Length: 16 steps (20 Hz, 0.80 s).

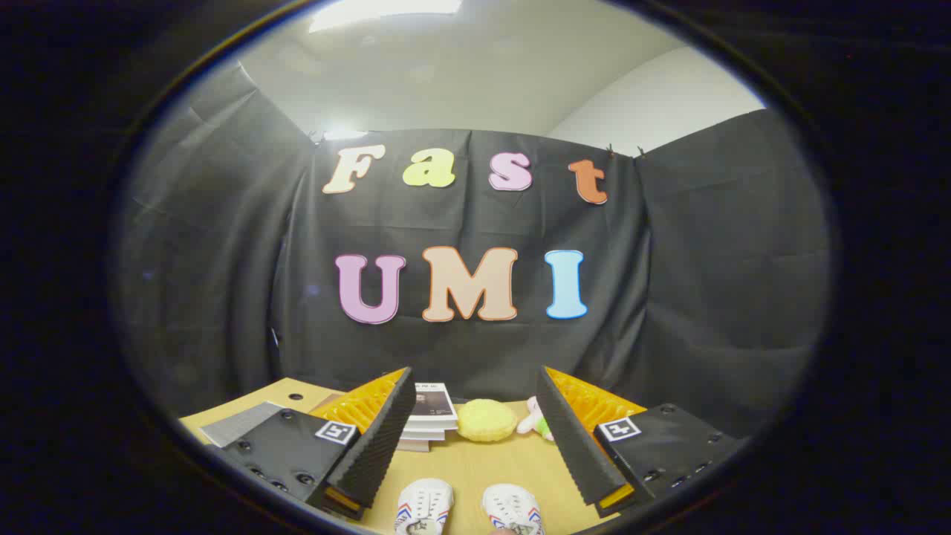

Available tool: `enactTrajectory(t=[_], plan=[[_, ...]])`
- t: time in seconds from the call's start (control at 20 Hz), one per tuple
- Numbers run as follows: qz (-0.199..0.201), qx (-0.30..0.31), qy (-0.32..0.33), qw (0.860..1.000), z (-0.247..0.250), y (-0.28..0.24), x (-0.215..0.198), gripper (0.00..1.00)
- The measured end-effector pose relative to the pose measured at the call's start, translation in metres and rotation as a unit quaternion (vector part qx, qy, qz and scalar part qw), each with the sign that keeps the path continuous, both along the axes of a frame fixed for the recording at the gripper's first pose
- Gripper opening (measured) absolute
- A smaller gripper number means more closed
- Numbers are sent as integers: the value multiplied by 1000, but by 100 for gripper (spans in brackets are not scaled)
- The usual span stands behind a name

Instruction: Open the storage box then place both shoes into the box .Put the left shoe in first, then the right shoe, with the right side of both shoes facing outward in a uniform manner.

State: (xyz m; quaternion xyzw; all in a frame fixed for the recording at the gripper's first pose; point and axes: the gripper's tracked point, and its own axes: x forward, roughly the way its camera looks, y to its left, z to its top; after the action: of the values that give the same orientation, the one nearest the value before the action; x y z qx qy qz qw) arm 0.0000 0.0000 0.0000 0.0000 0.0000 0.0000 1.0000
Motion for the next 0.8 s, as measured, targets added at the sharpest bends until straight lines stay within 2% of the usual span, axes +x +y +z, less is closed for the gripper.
enactTrajectory(t=[0.25,0.8], plan=[[-6,5,1,1000,0,0,-6,100],[11,-2,-5,1000,4,4,-3,100]])
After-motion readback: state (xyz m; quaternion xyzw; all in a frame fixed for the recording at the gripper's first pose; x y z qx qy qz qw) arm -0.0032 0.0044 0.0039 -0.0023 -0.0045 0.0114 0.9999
